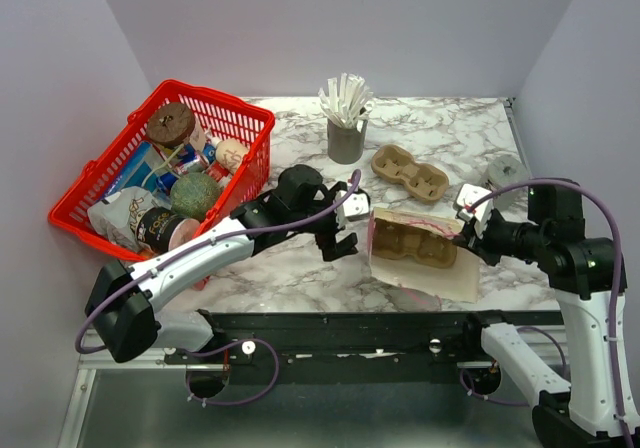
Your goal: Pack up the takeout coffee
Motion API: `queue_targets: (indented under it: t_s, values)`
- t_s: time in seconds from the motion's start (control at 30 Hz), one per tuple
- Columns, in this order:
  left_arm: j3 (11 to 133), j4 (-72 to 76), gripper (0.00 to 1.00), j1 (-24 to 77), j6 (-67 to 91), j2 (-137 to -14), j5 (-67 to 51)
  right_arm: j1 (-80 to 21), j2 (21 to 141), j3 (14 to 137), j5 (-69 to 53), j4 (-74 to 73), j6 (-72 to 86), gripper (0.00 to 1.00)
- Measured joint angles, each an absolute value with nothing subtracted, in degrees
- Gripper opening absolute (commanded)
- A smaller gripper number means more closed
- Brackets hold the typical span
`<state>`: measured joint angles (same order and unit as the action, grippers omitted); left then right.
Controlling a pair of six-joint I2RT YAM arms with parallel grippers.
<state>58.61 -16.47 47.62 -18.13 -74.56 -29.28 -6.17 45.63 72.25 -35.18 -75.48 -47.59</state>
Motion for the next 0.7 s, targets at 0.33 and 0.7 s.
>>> queue_targets:
  t_s: [0.33,0.7]
  values:
    - [56.18,-14.15,0.94,47.62,-15.57,-74.91,-27.53,-6.28,45.12,73.49,-36.36,-76.40,-46.39,0.00]
    - [60.16,-16.38,0.95,42.87,-15.09,-76.82,-26.50,-6.31,52.88,75.70,-35.57,-75.96,-40.88,0.01]
